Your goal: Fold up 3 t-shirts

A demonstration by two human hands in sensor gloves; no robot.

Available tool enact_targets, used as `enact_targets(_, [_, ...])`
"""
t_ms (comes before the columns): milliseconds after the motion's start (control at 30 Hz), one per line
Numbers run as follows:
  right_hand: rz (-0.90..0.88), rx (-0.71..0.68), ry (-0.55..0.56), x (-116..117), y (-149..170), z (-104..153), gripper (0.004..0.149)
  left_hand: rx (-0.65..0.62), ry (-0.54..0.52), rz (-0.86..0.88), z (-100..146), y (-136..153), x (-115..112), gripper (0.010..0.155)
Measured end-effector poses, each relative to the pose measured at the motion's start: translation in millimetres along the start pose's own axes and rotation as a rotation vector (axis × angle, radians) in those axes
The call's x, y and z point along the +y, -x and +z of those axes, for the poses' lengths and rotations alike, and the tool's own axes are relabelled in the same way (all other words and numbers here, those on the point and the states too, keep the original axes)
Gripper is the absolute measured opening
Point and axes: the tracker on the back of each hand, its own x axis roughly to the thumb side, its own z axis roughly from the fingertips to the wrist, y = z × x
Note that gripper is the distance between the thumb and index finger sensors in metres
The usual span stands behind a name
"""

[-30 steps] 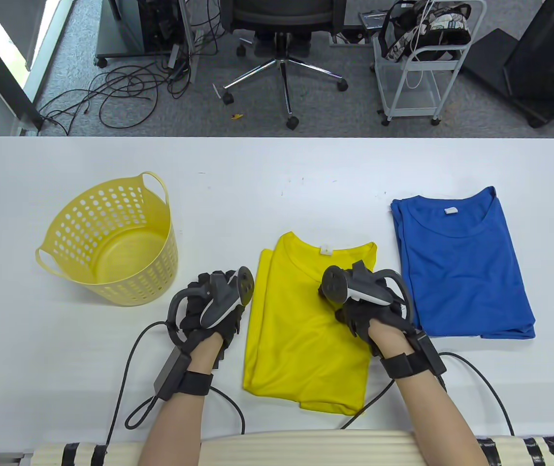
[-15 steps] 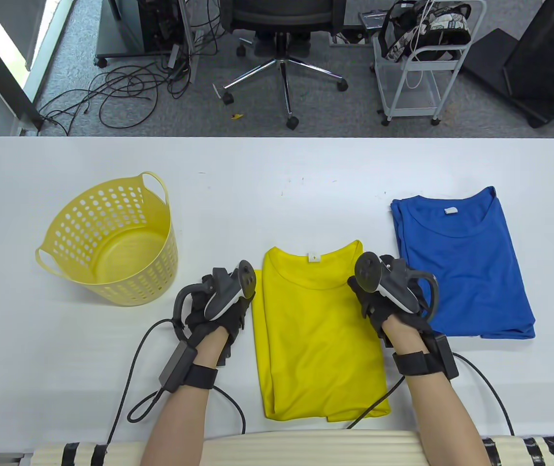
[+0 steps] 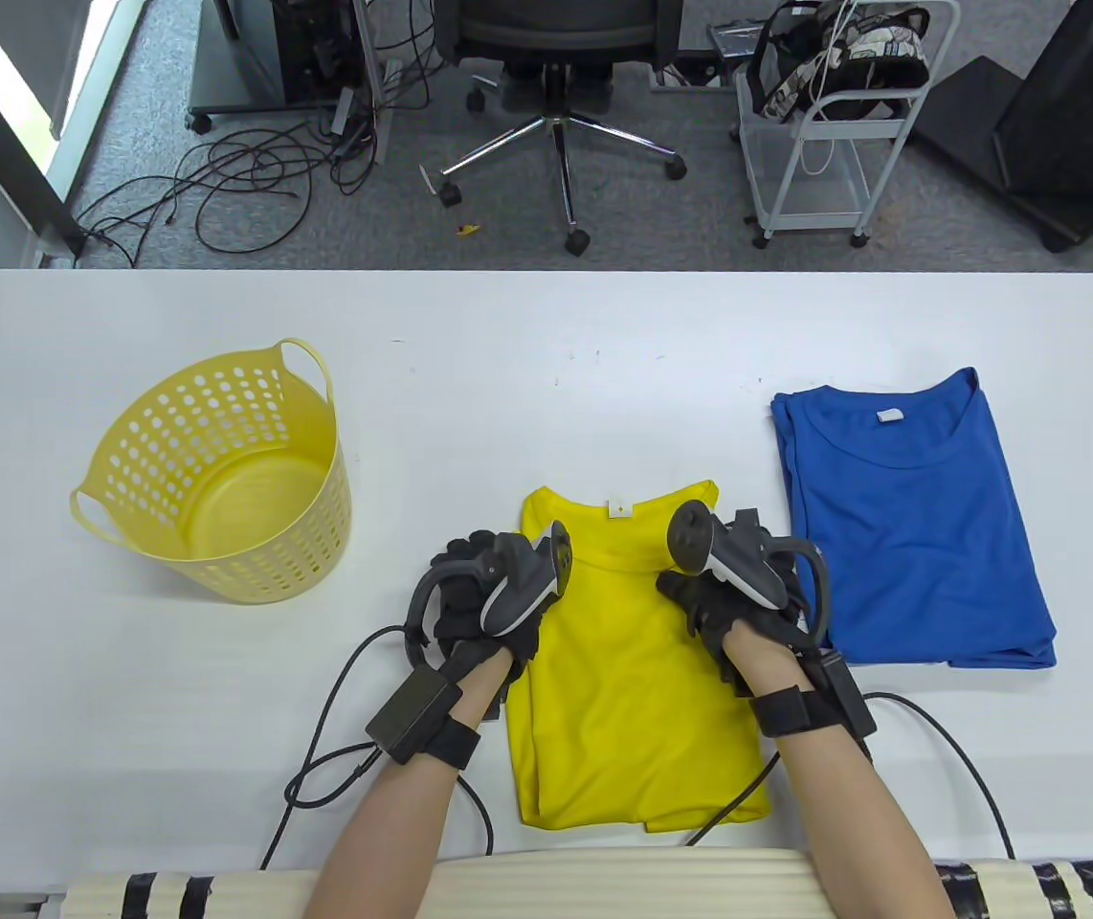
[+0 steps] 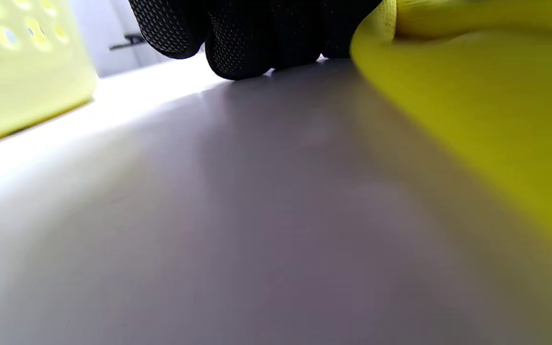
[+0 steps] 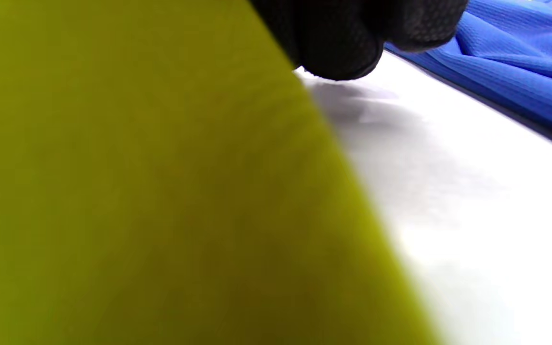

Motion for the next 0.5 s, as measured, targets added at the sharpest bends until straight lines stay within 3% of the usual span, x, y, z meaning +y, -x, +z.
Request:
enact_targets(200, [-0.023,-0.041,-0.029,1.1,-9.3,0.8,0.049,-0.017,-0.013,0.036,0.9,-3.0,-0.1,0.048])
enact_targets(500, [-0.005,-0.11,0.037,4.0,-13.8,2.7,0.046,-0.069,-0.043,0.053,0.7,-3.6,-2.4,0.043])
